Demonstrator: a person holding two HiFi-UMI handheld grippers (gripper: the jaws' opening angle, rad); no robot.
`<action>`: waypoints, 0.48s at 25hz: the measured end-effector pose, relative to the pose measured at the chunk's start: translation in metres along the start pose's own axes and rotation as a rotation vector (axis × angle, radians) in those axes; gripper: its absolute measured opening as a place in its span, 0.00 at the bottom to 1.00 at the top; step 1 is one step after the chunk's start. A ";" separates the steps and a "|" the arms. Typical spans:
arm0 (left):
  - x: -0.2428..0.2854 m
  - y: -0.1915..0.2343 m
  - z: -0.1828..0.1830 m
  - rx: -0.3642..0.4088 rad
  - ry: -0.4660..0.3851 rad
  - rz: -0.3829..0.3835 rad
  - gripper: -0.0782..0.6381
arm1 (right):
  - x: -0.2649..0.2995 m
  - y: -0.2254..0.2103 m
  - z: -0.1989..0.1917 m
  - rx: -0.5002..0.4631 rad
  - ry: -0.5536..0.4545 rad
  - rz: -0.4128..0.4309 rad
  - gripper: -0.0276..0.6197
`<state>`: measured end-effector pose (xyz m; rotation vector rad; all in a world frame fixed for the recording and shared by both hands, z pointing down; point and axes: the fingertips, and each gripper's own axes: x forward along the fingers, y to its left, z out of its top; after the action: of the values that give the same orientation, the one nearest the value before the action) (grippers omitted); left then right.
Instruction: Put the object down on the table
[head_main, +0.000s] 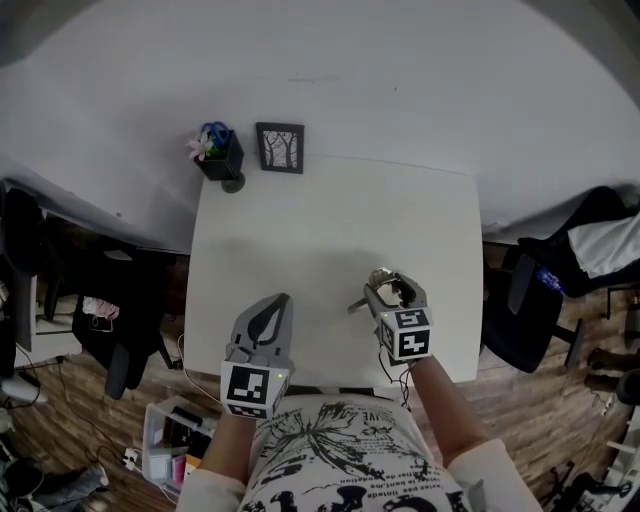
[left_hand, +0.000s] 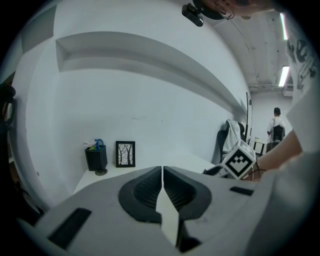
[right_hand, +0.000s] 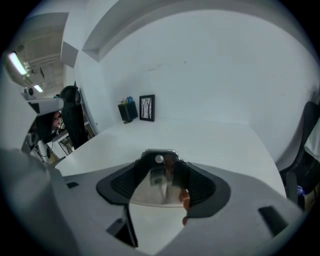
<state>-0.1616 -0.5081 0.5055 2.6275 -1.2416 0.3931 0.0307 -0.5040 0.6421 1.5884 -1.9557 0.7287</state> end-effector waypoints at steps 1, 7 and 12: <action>0.000 0.003 -0.002 0.003 0.001 0.005 0.13 | 0.005 -0.001 -0.003 0.001 0.013 -0.002 0.47; 0.003 0.012 -0.011 -0.001 0.016 0.012 0.13 | 0.031 -0.006 -0.021 0.001 0.097 -0.012 0.47; 0.004 0.011 -0.020 0.000 0.033 0.006 0.13 | 0.043 -0.008 -0.035 0.003 0.141 -0.017 0.47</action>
<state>-0.1709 -0.5121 0.5261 2.6068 -1.2388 0.4355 0.0323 -0.5115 0.6979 1.5106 -1.8393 0.8140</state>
